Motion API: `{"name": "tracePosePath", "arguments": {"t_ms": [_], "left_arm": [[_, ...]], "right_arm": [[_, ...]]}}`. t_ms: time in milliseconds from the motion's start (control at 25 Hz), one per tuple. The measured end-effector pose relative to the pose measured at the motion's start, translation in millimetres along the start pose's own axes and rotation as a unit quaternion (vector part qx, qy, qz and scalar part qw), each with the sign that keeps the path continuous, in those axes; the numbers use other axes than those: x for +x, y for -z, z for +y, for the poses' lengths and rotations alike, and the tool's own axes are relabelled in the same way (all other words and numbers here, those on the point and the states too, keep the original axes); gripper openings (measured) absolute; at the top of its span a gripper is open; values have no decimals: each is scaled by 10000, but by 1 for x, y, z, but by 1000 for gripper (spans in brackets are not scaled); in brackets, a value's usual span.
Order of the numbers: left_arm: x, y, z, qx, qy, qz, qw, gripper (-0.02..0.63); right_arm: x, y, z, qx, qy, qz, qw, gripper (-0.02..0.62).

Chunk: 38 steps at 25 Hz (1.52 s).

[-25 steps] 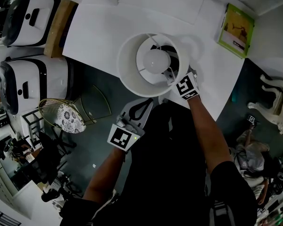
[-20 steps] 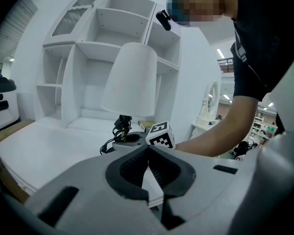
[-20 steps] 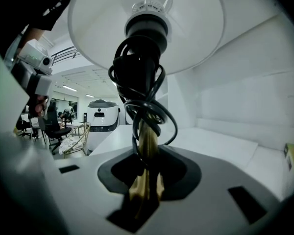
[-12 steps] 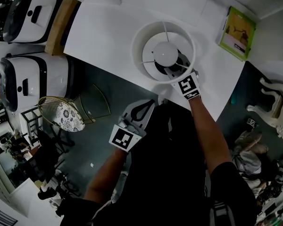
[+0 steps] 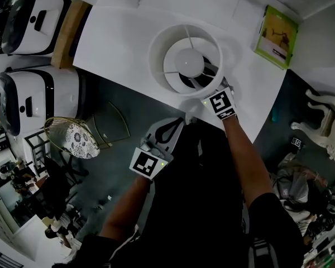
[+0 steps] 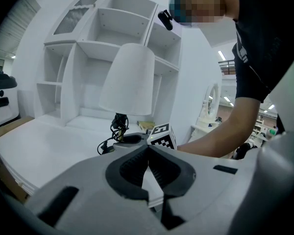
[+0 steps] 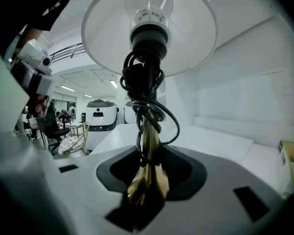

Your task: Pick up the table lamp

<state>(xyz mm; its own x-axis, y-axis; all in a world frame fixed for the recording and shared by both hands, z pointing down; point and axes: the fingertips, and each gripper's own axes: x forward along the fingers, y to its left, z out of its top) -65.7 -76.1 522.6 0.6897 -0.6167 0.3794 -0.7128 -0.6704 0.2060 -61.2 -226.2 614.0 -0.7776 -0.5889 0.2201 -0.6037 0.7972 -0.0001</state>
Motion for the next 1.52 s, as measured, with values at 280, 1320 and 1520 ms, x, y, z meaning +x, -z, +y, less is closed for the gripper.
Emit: {"name": "tracePosePath", "arguments": {"t_ms": [280,1320,1520], "left_arm": [[-3,2,0,-15,-16,15,10000,18],[-10,4,4,-14,-50,-82,10000,18],[-15,-8,14,9,-114,-219,9997,18]], "right_arm": [[-2,1,-4,309,12,-45,9995,118],[-14,-18,-8,352,57,18,9994,117],[-19,-39,-10,304,84,29,9995,117]]}}
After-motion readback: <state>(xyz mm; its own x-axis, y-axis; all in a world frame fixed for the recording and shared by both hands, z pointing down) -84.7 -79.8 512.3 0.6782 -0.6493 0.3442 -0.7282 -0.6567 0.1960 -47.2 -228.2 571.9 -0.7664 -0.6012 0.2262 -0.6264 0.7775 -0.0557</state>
